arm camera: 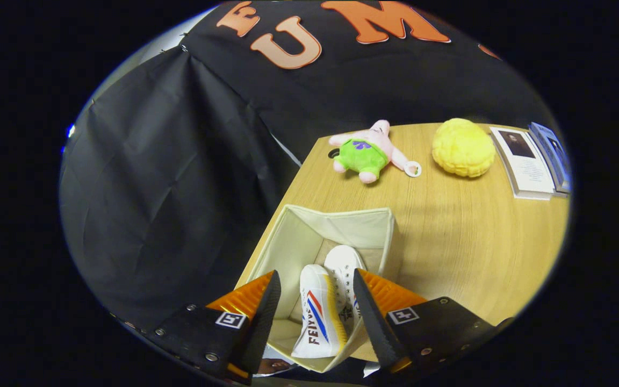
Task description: Open the storage box then place both shoes into the box .Put the left shoe in first, then the right shoe, with the right side of both shoes facing outward in a uniform manner.
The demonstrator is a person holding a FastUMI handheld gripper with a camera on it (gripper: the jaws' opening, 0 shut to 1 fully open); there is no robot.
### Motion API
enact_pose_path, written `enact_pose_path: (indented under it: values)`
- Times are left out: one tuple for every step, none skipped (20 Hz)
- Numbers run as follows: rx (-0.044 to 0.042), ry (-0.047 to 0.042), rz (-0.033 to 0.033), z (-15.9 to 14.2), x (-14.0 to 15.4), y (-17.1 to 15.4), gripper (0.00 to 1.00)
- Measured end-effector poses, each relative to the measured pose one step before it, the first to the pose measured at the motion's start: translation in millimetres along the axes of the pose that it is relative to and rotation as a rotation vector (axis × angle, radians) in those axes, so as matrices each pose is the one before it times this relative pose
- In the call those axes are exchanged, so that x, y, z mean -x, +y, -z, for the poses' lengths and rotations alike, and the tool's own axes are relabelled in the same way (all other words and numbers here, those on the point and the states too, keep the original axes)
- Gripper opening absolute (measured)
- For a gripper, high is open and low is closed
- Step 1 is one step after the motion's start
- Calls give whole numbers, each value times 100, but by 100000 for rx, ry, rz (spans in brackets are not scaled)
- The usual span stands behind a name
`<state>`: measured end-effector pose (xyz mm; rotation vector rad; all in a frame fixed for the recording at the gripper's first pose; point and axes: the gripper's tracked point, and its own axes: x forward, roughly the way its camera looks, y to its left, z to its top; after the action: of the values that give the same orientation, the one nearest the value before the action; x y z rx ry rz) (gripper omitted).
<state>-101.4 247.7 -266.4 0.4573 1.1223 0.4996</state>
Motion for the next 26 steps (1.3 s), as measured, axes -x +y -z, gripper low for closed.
enact_pose_path:
  values:
    - [1747, -3446, 1719, -838, 797, -587, 83]
    - [1989, -3812, 1885, -934, 1018, -704, 88]
    - [2034, -4332, 1967, -1046, 906, -727, 89]
    - [1486, -3777, 1359, -1012, 924, -738, 91]
    - [838, -3619, 766, -1045, 986, -548, 92]
    - [614, -4052, 1006, -1340, 926, -566, 93]
    - [534, -4435, 1467, -1335, 1019, -644, 93]
    - [989, -4818, 2056, -1514, 1157, -852, 94]
    - [1543, -5177, 2524, -1498, 944, -1131, 94]
    - [1786, -4993, 3055, -1504, 826, -1171, 95]
    - [1812, -5006, 2864, -1428, 753, -1120, 96]
    - [1647, -5042, 2835, -1461, 710, -1096, 96]
    - [1400, -5058, 2374, -1439, 675, -1126, 96]
    - [966, -4939, 2507, -1514, 615, -1112, 97]
    - [558, -5319, 1919, -1748, 607, -1154, 97]
    - [404, -4650, 1399, -1469, 549, -851, 97]
    - [487, -4286, 1505, -1241, 431, -867, 97]
    - [729, -4005, 1647, -1188, 432, -873, 97]
    - [1125, -3666, 1922, -929, 487, -1011, 97]
    - [1109, -3296, 2229, -923, 392, -1144, 97]
    - [609, -3121, 1965, -885, 338, -978, 98]
    - [293, -2824, 1408, -850, 246, -835, 98]
    - [-401, -2618, -375, -670, 417, -534, 98]
    - [-913, -2393, -1244, -840, 572, -36, 98]
    - [-828, -2380, -234, -701, 107, -252, 98]
    - [-124, -2018, 940, -611, -63, -492, 98]
